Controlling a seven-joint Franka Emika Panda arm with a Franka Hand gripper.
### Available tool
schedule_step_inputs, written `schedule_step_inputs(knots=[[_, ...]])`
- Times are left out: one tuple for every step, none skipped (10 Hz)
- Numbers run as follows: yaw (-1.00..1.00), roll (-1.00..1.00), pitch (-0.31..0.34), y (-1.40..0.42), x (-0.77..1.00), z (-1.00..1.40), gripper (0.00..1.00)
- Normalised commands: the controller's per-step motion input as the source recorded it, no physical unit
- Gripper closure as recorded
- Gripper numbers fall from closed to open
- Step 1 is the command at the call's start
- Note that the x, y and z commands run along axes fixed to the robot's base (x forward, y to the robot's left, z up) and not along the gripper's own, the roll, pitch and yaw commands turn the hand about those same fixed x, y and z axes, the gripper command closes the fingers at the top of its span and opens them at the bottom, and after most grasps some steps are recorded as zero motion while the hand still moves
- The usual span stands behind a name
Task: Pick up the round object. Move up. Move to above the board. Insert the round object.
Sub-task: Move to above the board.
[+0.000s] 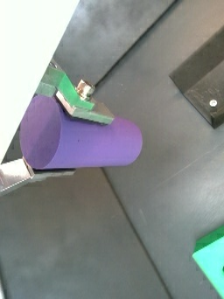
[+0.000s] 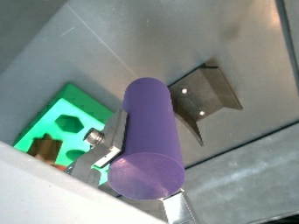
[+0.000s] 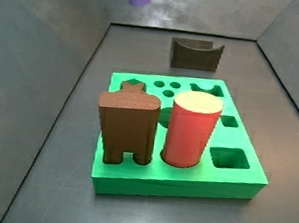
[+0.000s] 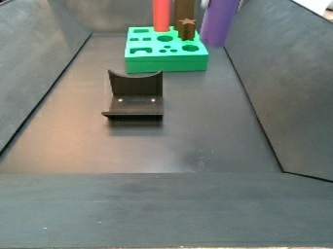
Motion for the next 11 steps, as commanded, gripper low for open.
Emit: schedule_step_inputs(knots=[[-0.03, -0.05, 0.023, 0.07, -0.21, 1.0, 1.0], [-0.03, -0.03, 0.026, 0.07, -0.18, 0.99, 1.0], [-0.04, -0.02, 0.033, 0.05, -0.12, 0.81, 1.0], [-0.04, -0.01, 0.047, 0.05, -0.07, 0.63, 1.0], [-0.04, -0.01, 0.069, 0.04, -0.03, 0.46, 1.0], [-0.03, 0.0, 0.09, 0.03, 0.0, 0.23, 1.0], [-0.75, 0.18, 0.825, -1.0, 0.35, 0.11, 1.0], [-0.65, 0.18, 0.779, -1.0, 0.36, 0.1, 1.0], [-0.42, 0.15, 0.671, -1.0, 0.39, 0.1, 1.0], [-0.2, 0.06, 0.45, -1.0, 0.4, 0.1, 1.0], [-0.12, 0.04, 0.343, -1.0, 0.4, 0.1, 1.0]])
